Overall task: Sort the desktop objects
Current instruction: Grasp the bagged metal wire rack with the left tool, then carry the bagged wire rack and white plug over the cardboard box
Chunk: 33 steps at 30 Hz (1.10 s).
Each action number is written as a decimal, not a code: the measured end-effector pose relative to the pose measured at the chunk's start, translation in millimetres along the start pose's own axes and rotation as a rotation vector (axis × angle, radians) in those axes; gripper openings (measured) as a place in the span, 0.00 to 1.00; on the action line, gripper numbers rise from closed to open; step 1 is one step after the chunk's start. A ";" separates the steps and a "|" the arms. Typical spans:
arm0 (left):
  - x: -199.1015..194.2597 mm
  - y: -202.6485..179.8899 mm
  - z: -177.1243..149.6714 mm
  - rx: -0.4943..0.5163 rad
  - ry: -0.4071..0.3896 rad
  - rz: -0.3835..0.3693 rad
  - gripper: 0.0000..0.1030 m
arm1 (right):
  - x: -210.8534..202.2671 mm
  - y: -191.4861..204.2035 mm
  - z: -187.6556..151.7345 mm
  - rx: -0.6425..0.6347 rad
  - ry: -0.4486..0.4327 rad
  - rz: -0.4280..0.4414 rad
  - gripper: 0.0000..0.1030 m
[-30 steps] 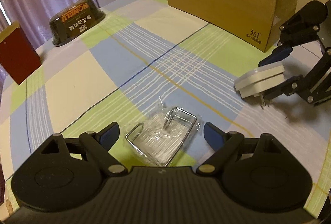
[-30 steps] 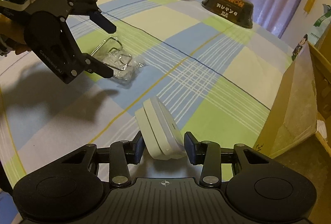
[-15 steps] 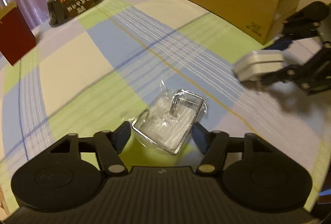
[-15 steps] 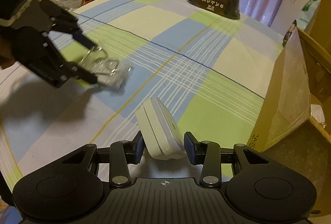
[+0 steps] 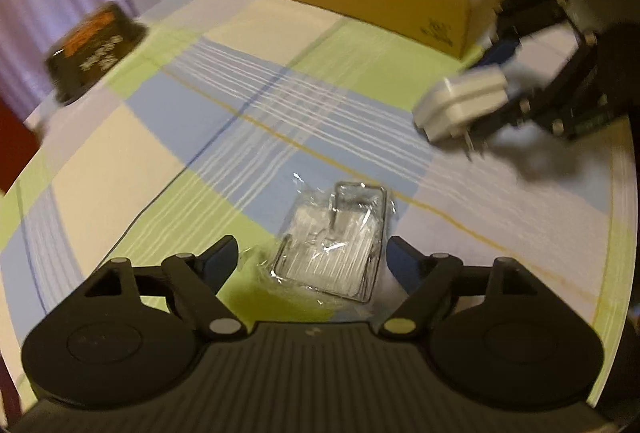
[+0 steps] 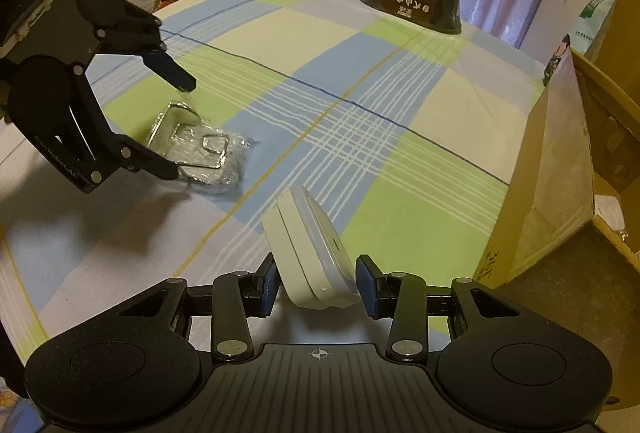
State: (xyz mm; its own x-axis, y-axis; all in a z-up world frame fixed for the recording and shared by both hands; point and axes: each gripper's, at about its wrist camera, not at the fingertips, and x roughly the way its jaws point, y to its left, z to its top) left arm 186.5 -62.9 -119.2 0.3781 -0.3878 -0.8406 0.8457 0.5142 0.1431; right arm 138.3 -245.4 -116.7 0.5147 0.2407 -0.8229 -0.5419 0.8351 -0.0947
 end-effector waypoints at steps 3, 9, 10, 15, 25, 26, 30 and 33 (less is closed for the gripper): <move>4.9 -0.5 1.2 0.019 0.032 -0.028 0.60 | 0.8 0.0 -0.5 0.006 0.002 -0.003 0.39; 3.5 -10.1 -3.4 -0.050 0.064 -0.024 0.48 | -0.4 1.8 -0.6 0.042 0.007 -0.011 0.39; 1.6 -12.7 -4.4 -0.077 0.066 -0.017 0.48 | -1.5 1.6 -0.9 0.054 0.007 -0.014 0.39; -10.6 -26.3 -6.3 -0.195 0.059 0.022 0.48 | -13.9 -0.3 -2.4 0.108 0.003 -0.028 0.39; -48.1 -49.0 2.5 -0.289 0.027 0.070 0.48 | -56.3 1.8 -3.2 0.149 -0.035 -0.052 0.39; -51.7 -51.3 4.4 -0.291 0.022 0.071 0.48 | -60.2 2.2 -3.0 0.151 -0.039 -0.055 0.39; -65.0 -60.9 12.5 -0.298 0.002 0.080 0.48 | -75.9 3.5 -4.4 0.159 -0.049 -0.063 0.39; -74.2 -68.2 18.1 -0.307 -0.011 0.086 0.48 | -85.9 4.0 -5.2 0.164 -0.056 -0.070 0.39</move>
State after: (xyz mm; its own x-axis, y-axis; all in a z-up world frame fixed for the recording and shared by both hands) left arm 107.6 -83.1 -57.1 0.4483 -0.3404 -0.8265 0.6583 0.7512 0.0477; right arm 88.5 -265.4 -49.3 0.5857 0.2025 -0.7848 -0.3903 0.9191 -0.0541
